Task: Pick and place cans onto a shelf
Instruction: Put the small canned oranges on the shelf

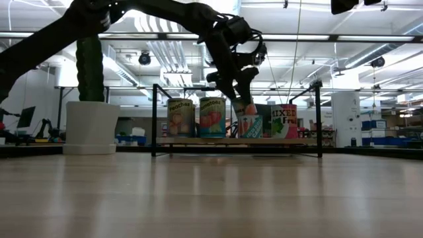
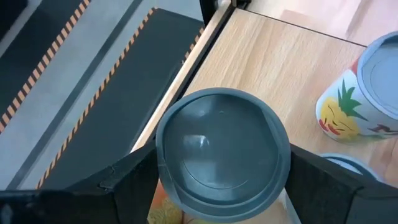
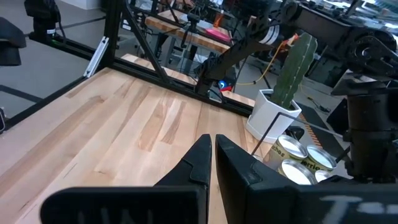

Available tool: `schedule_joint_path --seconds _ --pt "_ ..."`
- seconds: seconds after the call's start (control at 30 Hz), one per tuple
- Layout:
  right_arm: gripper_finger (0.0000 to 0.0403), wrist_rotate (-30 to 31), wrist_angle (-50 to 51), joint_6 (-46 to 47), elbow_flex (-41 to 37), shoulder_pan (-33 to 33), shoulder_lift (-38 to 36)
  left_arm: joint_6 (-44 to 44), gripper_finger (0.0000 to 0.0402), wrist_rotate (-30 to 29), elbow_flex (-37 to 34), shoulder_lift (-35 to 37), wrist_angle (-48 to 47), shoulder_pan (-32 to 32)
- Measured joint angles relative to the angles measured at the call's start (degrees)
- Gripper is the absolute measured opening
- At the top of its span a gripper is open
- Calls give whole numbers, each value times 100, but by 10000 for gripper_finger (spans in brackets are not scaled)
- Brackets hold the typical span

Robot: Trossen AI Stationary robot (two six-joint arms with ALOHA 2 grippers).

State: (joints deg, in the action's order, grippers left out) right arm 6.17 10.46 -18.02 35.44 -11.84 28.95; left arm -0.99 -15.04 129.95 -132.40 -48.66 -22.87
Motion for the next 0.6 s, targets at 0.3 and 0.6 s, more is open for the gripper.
schedule_joint_path --seconds 0.3,0.6 --pt "12 -2 2 1 0 2 0 20 286 -3 -90 -43 126 -9" --pt "12 -2 2 2 0 2 0 22 286 0 -464 -46 190 -13"
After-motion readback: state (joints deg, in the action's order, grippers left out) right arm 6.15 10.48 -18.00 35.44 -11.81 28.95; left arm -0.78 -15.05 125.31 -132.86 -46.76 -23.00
